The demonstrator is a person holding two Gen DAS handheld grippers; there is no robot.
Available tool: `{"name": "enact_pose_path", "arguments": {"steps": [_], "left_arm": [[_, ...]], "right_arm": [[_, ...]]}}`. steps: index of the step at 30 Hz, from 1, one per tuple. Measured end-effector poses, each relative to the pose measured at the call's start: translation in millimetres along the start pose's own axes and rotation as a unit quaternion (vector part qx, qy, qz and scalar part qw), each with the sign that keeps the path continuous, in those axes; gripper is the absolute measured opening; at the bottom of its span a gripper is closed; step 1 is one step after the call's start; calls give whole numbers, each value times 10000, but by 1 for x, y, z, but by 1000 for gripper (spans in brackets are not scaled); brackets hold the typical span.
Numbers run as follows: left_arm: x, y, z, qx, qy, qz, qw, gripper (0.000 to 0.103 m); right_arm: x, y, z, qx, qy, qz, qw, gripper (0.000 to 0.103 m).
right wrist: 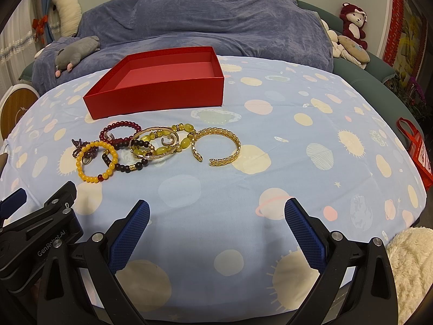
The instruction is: Organize jewelry
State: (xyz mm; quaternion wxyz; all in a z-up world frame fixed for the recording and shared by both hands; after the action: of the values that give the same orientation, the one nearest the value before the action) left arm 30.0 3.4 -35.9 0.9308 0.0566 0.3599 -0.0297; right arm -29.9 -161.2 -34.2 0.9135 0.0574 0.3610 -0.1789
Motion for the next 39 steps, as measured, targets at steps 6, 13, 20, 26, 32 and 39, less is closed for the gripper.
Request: {"name": "enact_pose_path", "arguments": {"steps": [6, 13, 20, 26, 32, 39], "left_arm": [[0, 0, 0, 0, 1, -1, 10000, 90], [0, 0, 0, 2, 3, 1, 10000, 90], [-1, 3, -1, -59, 17, -65, 10000, 91], [1, 28, -11, -525, 286, -168, 9981, 92], [7, 41, -6, -667, 362, -182, 9970, 92], [27, 15, 15, -481, 418, -549, 9965, 83]], "right_arm": [[0, 0, 0, -3, 2, -1, 10000, 96], [0, 0, 0, -5, 6, -3, 10000, 96], [0, 1, 0, 8, 7, 55, 10000, 96], [-5, -9, 0, 264, -50, 213, 9994, 96], [0, -24, -2, 332, 105, 145, 9993, 96], [4, -24, 3, 277, 189, 148, 9993, 96]]}}
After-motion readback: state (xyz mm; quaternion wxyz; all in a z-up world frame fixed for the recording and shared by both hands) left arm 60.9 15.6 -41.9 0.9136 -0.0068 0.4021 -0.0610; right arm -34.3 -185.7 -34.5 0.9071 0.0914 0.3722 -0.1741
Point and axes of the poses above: each gripper's, at about its wrist camera, not at the fingertips, and x roughly the way its jaws point, y to its left, z to its top, the point moved 5 cm from there along x, roughly the way its jaws point, and after that the axes turned 7 degrees about -y, right-handed, at the moved point
